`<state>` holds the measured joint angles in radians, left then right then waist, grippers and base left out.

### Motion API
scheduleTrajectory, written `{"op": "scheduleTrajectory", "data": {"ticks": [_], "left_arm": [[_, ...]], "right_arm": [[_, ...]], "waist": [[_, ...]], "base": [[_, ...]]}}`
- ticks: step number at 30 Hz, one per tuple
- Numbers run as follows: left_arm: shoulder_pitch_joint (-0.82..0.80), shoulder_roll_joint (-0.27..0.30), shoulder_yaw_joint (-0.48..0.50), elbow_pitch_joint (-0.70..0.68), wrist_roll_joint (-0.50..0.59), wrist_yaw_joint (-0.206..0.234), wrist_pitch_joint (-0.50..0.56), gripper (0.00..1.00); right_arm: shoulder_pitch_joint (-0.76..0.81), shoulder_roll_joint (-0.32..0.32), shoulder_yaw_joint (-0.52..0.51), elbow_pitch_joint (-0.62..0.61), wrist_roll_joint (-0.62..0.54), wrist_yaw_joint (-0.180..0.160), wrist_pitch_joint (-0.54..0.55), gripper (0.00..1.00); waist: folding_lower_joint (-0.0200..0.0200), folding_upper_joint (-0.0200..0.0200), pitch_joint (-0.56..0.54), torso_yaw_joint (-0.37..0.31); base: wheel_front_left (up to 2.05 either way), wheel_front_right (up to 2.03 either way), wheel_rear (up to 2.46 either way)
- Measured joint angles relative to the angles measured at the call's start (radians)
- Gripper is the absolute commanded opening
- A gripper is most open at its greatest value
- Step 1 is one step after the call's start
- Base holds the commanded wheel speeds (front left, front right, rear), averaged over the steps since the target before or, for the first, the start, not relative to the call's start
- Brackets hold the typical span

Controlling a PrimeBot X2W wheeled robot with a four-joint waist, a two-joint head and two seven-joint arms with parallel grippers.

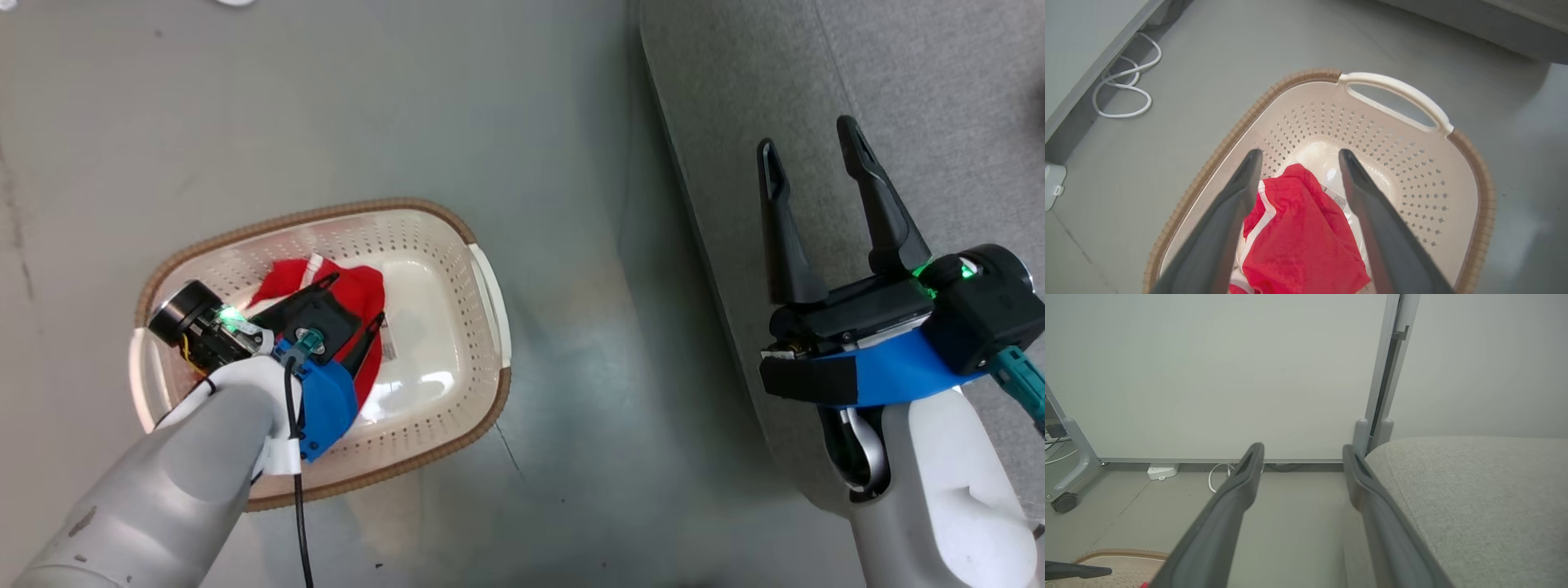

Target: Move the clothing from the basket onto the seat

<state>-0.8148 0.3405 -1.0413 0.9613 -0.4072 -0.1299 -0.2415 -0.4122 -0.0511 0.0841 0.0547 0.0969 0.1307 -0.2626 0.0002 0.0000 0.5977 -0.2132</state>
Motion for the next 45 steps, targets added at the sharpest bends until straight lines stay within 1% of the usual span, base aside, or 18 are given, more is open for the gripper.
{"op": "scheduleTrajectory", "data": {"ticks": [7,13,29,37,45], "left_arm": [[-0.07,0.022,-0.17,0.063,-0.073,0.0,0.061,1.0],[-0.118,0.047,-0.23,0.086,-0.095,0.0,0.139,1.0],[-0.21,0.114,-0.239,0.085,-0.02,0.0,0.321,1.0],[-0.261,0.126,-0.238,0.112,-0.006,0.0,0.348,1.0],[-0.289,0.111,-0.238,0.139,0.001,0.0,0.346,1.0]], "right_arm": [[-0.037,0.0,0.009,-0.026,0.002,0.0,0.0,1.0],[-0.07,0.0,0.017,-0.048,0.002,0.0,0.0,1.0],[-0.121,0.0,0.028,-0.132,0.01,0.0,0.0,1.0],[-0.122,0.0,0.024,-0.165,0.016,0.0,0.0,1.0],[-0.123,0.0,0.013,-0.174,0.018,0.0,0.0,1.0]], "waist": [[-0.0001,0.0,0.097,-0.022],[-0.0001,0.0,0.178,-0.036],[-0.0001,0.0,0.374,-0.072],[-0.0001,0.0,0.449,-0.09],[-0.0003,0.0001,0.478,-0.094]], "base": [[0.0,0.0,0.0],[0.0,0.0,0.0],[0.0,0.0,0.0],[0.0,0.0,0.0],[0.0,0.0,0.0]]}}
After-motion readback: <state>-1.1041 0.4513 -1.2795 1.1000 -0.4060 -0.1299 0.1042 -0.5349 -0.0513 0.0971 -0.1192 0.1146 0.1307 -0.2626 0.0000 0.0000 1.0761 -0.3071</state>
